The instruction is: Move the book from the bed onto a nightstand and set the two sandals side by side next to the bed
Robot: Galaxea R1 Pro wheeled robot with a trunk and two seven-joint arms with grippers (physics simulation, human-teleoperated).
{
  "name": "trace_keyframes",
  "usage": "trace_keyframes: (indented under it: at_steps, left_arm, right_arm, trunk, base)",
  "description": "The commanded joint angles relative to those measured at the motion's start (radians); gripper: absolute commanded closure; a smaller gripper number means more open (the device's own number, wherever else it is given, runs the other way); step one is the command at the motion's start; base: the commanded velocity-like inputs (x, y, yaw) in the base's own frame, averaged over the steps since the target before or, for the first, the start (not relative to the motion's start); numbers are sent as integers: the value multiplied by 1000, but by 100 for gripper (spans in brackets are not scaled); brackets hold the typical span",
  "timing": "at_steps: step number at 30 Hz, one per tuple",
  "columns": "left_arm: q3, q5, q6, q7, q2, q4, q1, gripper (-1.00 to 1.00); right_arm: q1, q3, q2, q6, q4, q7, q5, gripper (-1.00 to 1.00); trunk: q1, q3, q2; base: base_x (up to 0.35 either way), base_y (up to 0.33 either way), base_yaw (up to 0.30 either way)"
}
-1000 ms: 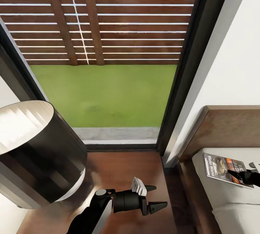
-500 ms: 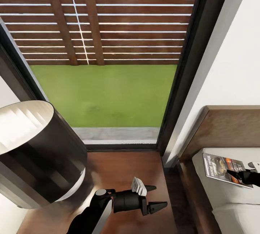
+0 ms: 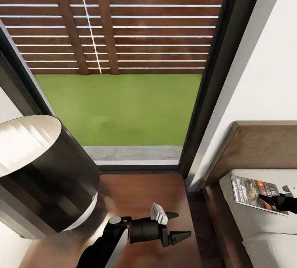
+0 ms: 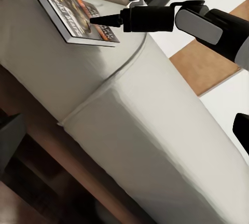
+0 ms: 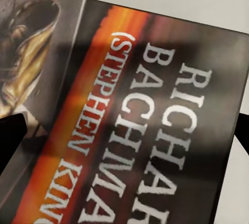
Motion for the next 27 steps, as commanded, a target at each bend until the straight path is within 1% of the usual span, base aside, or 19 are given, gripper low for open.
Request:
trace_keyframes:
  at_steps: [1, 8, 9, 14, 18, 21, 27]
  left_arm:
    - [-1, 8, 10, 0, 0, 0, -1, -100]
    - [-1, 8, 10, 0, 0, 0, 0, -100]
    - [2, 3, 10, -2, 0, 2, 6, -100]
    - [2, 3, 10, -2, 0, 2, 8, -100]
    - [2, 23, 10, -2, 0, 3, 9, -100]
    - [2, 40, 9, -1, 2, 3, 9, -100]
    - [2, 73, 8, 0, 3, 3, 9, -100]
  right_arm:
    - [1, 40, 1, 7, 13, 9, 12, -100]
    - [1, 41, 1, 7, 13, 9, 12, -100]
    - [-7, 4, -5, 11, -7, 12, 8, -100]
    - [-30, 0, -5, 13, -7, 12, 8, -100]
    - [-7, -4, 5, 12, -7, 13, 9, -100]
    - [-2, -4, 13, 11, -8, 13, 9, -100]
    - [0, -5, 16, 12, -8, 13, 6, -100]
  trunk:
    - [0, -1, 0]
    - [0, -1, 0]
    - [0, -1, 0]
    - [0, -1, 0]
    - [0, -1, 0]
    - [0, -1, 0]
    - [0, -1, 0]
  base:
    - [0, 0, 0]
    - [0, 0, 0]
    - [0, 0, 0]
    - [0, 0, 0]
    - [0, 0, 0]
    - [0, 0, 0]
    - [0, 0, 0]
